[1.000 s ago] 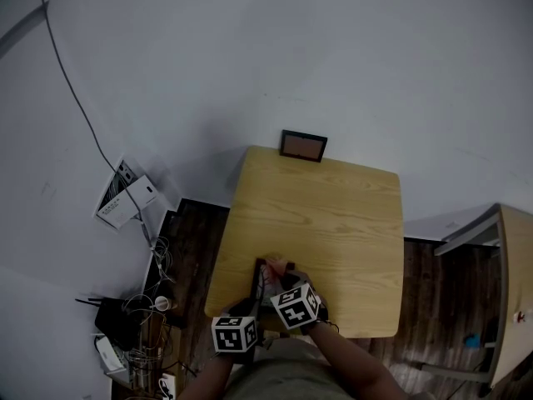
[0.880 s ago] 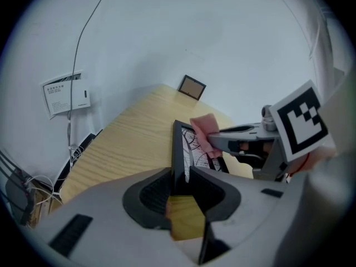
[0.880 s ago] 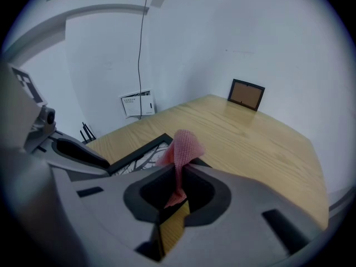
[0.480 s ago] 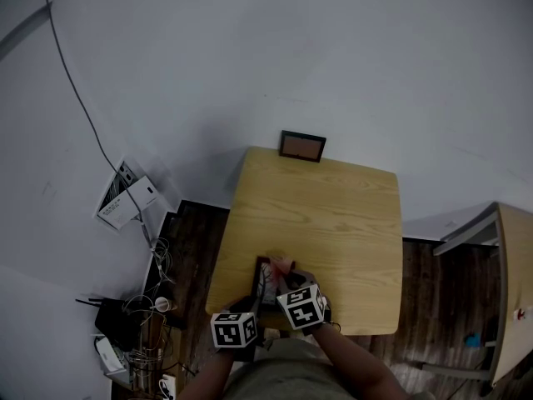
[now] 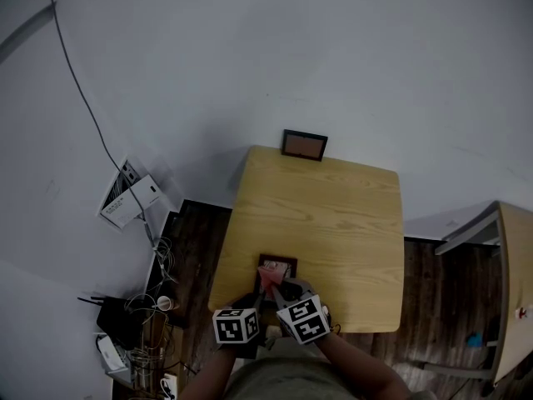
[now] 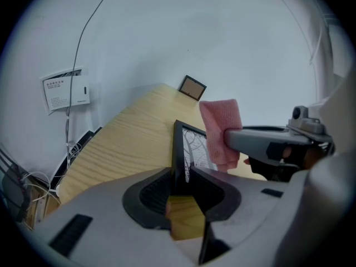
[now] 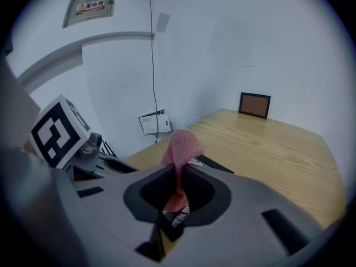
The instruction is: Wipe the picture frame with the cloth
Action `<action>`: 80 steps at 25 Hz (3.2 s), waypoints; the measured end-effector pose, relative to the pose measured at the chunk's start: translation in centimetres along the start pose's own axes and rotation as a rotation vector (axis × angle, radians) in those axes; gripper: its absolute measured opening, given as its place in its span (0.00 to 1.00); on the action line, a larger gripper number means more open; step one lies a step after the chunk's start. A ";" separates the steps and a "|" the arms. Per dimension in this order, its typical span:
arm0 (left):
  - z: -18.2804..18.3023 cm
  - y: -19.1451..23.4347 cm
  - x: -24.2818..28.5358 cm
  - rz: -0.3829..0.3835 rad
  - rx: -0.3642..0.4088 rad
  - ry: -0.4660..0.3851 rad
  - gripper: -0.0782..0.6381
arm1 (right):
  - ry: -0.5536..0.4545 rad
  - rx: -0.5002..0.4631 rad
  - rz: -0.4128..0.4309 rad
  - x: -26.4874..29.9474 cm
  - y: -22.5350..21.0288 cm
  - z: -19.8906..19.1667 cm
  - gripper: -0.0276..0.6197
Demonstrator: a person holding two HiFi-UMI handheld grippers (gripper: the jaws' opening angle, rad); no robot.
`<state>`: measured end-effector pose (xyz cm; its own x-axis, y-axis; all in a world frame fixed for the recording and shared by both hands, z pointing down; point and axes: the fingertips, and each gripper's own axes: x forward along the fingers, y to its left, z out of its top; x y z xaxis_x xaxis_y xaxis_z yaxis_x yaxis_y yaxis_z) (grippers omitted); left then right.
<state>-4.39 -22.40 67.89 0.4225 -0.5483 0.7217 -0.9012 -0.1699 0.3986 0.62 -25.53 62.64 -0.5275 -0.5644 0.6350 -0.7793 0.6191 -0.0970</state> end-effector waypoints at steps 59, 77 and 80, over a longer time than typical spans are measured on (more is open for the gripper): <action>0.6 -1.8 -4.0 -0.063 0.061 -0.099 0.25 | -0.033 0.145 -0.160 -4.9 1.7 -2.8 0.08; -4.2 -4.3 -17.2 -0.165 0.129 -0.217 0.12 | -0.252 0.223 -0.205 -16.3 11.7 -2.4 0.08; -5.7 -4.6 -19.2 -0.183 0.128 -0.220 0.11 | -0.265 0.219 -0.197 -17.7 13.6 -2.9 0.08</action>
<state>-7.79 -6.43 55.38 0.5609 -0.6607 0.4988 -0.8226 -0.3768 0.4260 0.34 -5.55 52.37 -0.4071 -0.7998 0.4411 -0.9130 0.3698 -0.1721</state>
